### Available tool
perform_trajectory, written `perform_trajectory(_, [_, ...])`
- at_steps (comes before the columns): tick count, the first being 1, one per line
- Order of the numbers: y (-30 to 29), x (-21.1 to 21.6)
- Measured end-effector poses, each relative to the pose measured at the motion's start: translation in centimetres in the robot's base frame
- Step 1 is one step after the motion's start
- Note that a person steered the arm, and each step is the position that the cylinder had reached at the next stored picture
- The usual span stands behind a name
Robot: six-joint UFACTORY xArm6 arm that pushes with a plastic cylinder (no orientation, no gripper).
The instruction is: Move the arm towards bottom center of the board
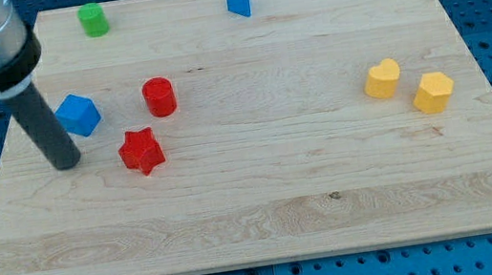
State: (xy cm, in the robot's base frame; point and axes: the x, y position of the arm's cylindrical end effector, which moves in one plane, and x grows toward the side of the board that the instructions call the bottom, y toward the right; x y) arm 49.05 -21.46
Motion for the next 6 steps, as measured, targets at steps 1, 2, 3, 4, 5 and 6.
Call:
perform_trajectory(1, [0.2,1.9])
perform_trajectory(2, [5.5,3.5])
perform_trajectory(3, [9.6,4.3])
perform_trajectory(4, [10.1,4.3])
perform_trajectory(5, [10.1,4.4])
perform_trajectory(6, [10.8,7.1])
